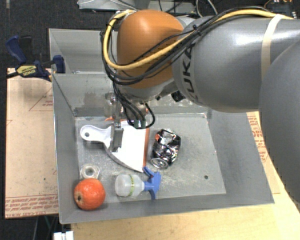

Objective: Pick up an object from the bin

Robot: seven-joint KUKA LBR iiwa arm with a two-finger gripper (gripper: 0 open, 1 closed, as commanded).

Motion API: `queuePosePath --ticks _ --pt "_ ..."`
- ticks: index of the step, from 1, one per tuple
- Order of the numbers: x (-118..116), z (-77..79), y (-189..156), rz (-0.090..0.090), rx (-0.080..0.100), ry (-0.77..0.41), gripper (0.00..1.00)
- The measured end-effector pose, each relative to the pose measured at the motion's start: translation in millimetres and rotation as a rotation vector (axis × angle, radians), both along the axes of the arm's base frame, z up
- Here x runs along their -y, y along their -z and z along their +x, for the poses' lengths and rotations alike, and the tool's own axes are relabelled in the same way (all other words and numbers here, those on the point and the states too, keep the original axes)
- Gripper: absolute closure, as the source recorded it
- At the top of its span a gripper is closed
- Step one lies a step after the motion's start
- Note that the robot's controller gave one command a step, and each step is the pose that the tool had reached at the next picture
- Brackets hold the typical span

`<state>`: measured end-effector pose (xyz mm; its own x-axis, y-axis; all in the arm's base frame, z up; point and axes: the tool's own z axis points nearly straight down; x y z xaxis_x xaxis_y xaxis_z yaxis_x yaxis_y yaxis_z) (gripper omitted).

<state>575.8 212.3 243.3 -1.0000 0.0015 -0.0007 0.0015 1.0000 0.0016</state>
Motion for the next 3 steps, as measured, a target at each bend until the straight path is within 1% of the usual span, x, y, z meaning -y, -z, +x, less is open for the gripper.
queuePosePath --ticks 1,2,3 --pt "0 0.0 0 0.0 0.0 0.0 0.0" --pt "-7 -2.7 56 -0.001 -0.004 0.233 0.0" --pt "-30 40.5 57 0.004 0.006 0.23 0.0"
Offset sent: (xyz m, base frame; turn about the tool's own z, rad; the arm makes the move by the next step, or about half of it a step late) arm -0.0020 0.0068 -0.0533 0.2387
